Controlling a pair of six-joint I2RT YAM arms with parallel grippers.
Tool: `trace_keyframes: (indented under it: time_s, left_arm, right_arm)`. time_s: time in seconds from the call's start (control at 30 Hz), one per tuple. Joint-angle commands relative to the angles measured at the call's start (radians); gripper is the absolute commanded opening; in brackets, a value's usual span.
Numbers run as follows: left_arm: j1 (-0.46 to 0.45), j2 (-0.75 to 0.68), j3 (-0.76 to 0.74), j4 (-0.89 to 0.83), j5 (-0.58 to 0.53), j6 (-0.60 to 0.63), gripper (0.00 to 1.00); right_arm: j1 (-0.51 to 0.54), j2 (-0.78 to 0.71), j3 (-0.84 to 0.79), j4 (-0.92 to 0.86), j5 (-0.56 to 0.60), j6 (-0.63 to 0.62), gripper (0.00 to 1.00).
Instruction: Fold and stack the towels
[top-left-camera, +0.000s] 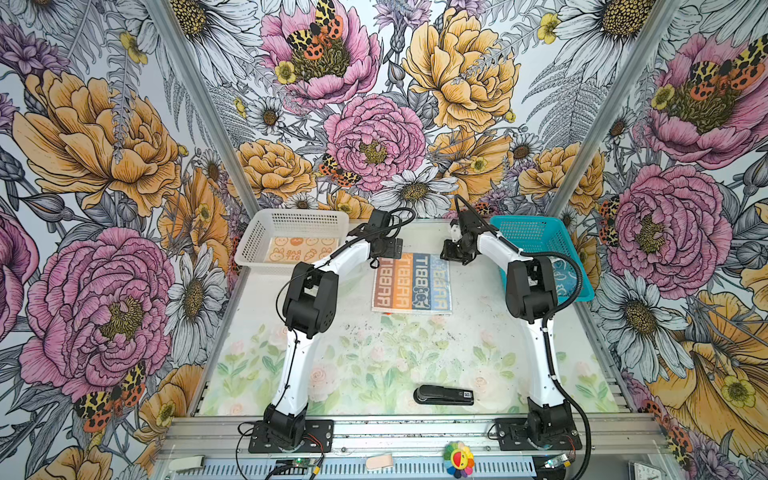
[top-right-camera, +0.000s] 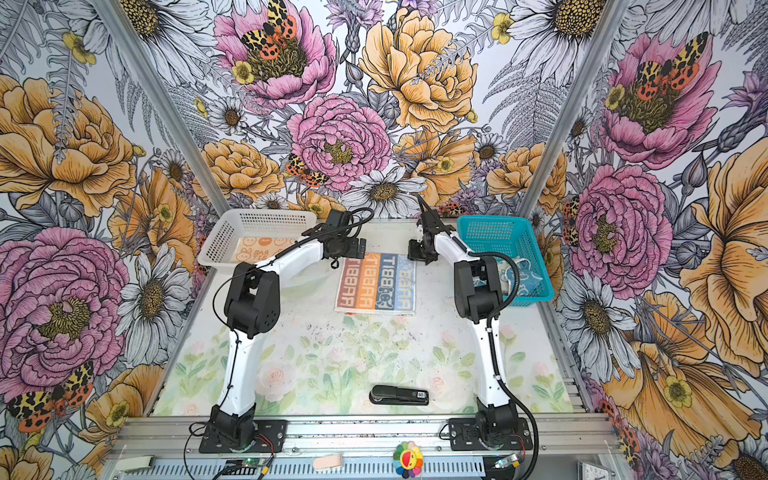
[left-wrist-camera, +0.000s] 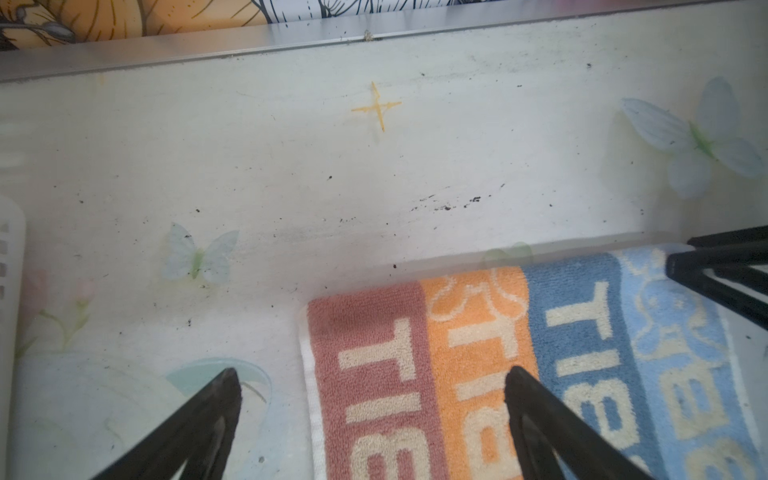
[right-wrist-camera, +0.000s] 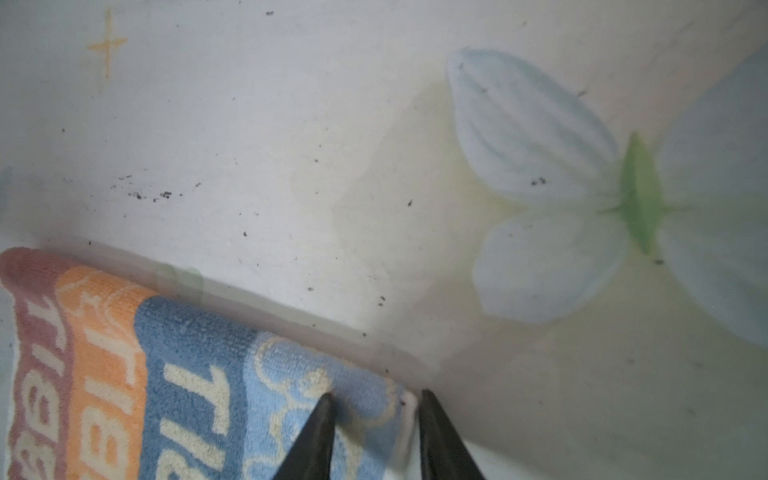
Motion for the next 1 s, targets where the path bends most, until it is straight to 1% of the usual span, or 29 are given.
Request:
trace_keyframes:
  time_s: [0.0, 0.17, 0.27, 0.37, 0.67, 0.87, 0.97]
  left_arm:
    - [0.017, 0.011, -0.004, 0.002, 0.048, 0.008, 0.99]
    - [0.042, 0.047, 0.039, -0.04, 0.128, -0.02, 0.99]
    - [0.063, 0.079, 0.075, -0.066, 0.179, -0.044, 0.98]
    - [0.077, 0.109, 0.109, -0.085, 0.213, -0.053, 0.93]
    - [0.101, 0.161, 0.147, -0.089, 0.252, -0.066, 0.81]
    - [0.11, 0.201, 0.168, -0.09, 0.267, -0.064, 0.67]
    - [0.114, 0.214, 0.175, -0.092, 0.263, -0.064, 0.62]
  right_arm:
    - [0.003, 0.039, 0.013, -0.02, 0.0, -0.003, 0.26]
    - [0.006, 0.04, 0.014, -0.022, -0.006, 0.004, 0.09]
    - [0.006, 0.039, 0.017, -0.022, 0.002, 0.002, 0.04]
    - [0.006, 0.037, 0.019, -0.024, 0.0, 0.002, 0.0]
    - [0.006, 0.039, 0.019, -0.03, -0.006, 0.002, 0.0]
    - [0.006, 0.046, 0.017, -0.029, -0.009, 0.003, 0.0]
    - [0.005, 0.048, 0.019, -0.029, -0.011, 0.002, 0.0]
